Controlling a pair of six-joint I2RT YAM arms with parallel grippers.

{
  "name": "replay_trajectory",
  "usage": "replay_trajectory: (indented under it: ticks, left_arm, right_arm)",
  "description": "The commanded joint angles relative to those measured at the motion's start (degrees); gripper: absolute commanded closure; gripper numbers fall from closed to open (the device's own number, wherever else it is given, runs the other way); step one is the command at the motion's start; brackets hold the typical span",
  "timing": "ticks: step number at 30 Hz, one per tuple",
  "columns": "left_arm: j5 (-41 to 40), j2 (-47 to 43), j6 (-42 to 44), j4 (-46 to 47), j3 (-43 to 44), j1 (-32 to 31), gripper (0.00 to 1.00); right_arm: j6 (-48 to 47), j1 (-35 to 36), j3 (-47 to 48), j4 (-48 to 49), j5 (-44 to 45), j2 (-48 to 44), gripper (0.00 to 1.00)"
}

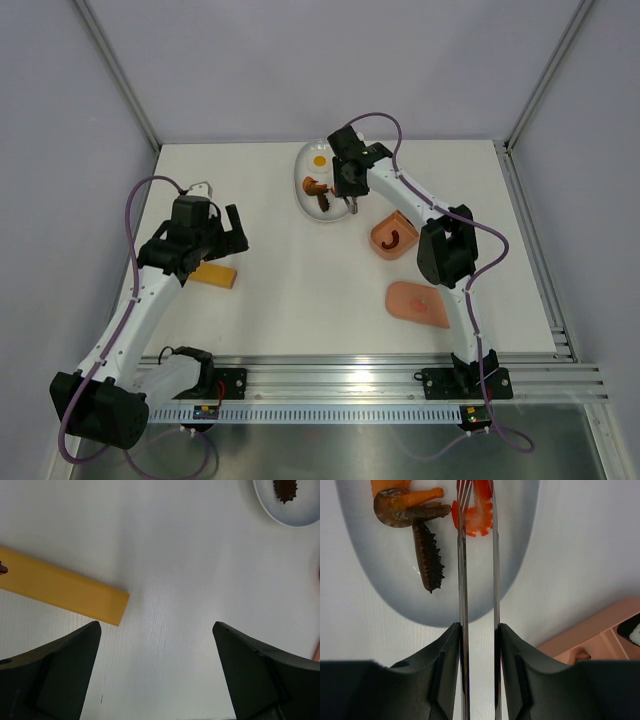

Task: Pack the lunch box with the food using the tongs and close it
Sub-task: Pick up the fake food from the plate.

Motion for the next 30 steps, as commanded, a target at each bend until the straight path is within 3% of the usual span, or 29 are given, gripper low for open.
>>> replay_trajectory:
  ticks: [1,11,30]
  left_arm:
    - [-0.06,-1.35,0.59,1.13,-0.05,-0.23,0.01]
    - [0.03,-1.17,0.32,1.13,-0.23,-0.14,0.01]
    - [0.12,0.59,1.29,1.4,0.13,-0.14,0.01]
  right_arm:
    - [-1.03,0.51,3.18,-0.51,-0.56,0.26,0.58]
    - [-2.61,0.42,3.53,-0.95,0.23,-2.99,0.82]
    - [-4.02,0.51,-0.06,-1.74,3.66,-14.58,0.86]
